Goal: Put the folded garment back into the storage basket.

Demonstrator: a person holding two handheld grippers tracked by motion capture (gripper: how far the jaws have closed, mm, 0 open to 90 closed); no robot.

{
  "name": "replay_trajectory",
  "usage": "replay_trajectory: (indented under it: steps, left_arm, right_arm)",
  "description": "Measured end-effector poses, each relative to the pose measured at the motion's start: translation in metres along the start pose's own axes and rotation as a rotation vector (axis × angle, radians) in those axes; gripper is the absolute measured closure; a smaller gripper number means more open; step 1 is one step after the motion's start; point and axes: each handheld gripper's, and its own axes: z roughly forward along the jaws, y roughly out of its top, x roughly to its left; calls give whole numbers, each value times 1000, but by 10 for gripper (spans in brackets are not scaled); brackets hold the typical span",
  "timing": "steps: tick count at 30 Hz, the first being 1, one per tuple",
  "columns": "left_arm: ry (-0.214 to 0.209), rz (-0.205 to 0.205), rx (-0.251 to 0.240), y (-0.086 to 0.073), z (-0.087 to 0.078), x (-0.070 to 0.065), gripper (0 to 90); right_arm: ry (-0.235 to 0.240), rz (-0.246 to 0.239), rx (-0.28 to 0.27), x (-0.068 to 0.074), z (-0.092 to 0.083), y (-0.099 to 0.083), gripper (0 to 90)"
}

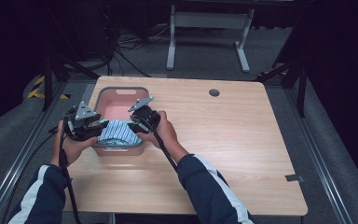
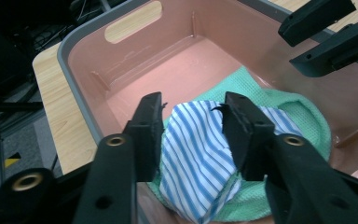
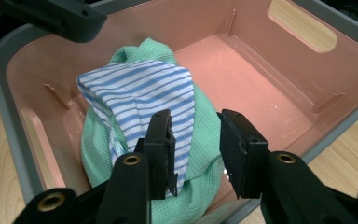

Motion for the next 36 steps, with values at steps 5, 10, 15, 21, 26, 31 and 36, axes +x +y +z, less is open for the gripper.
replay_trajectory:
  steps: [5, 10, 15, 21, 26, 31, 36]
  left_arm:
    - [3, -1, -6, 2, -2, -4, 514]
    - [2, -2, -22, 4, -6, -9, 450]
    - [-6, -4, -37, 7, -12, -17, 363]
    - [-25, 0, -54, 10, -15, -28, 304]
    - [-45, 8, -67, 15, -20, -43, 276]
    - [-54, 41, -71, 20, -22, -55, 261]
    - [-63, 69, -64, 24, -22, -67, 234]
  right_arm:
    - [-4, -6, -3, -1, -2, -1, 613]
    - [-13, -22, 7, -1, -8, -3, 524]
    - [-64, -80, 22, -1, -19, -7, 422]
    - [-78, -111, 31, -4, -34, -12, 368]
    - [-108, -129, 39, -8, -50, -17, 329]
    - [-129, -146, 62, -11, -62, -26, 302]
    - [-135, -137, 75, -15, -73, -35, 295]
